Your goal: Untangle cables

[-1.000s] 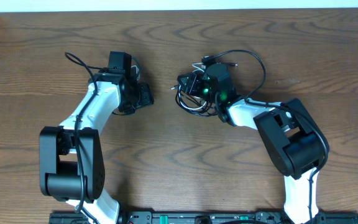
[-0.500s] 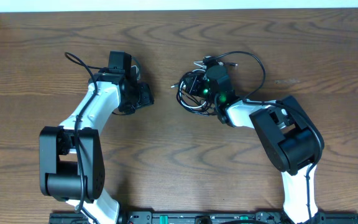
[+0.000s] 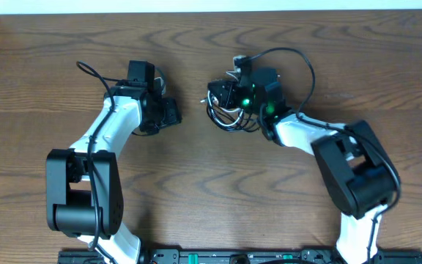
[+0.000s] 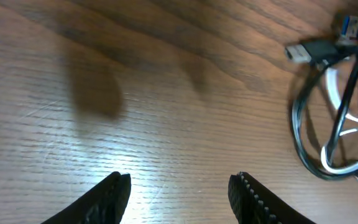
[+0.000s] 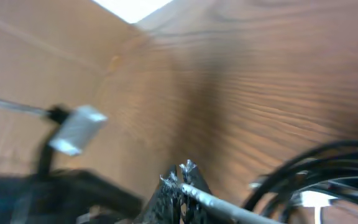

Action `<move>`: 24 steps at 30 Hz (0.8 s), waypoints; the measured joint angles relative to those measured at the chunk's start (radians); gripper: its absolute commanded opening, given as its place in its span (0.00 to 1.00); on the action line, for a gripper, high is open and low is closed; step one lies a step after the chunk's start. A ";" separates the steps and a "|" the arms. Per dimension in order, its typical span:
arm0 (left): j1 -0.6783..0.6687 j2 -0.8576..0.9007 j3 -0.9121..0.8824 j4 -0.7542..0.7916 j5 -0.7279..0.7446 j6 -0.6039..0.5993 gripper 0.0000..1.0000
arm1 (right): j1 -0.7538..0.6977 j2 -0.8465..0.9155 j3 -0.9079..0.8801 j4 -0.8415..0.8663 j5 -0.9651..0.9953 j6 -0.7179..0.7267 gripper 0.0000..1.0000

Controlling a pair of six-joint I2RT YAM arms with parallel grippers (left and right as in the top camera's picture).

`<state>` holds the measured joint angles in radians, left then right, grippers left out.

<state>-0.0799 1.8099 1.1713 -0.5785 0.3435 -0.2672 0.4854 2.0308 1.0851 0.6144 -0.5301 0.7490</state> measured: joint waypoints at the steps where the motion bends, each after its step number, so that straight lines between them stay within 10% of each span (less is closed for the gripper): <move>1: 0.005 0.000 0.000 0.001 0.019 0.008 0.56 | 0.000 -0.013 0.000 0.002 -0.024 -0.005 0.01; 24: 0.096 0.069 0.000 0.059 0.422 0.115 0.56 | -0.005 -0.026 0.000 0.195 -0.677 -0.074 0.01</move>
<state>0.0162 1.8786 1.1713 -0.5198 0.7658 -0.1524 0.4808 2.0048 1.0851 0.8093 -1.2072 0.6746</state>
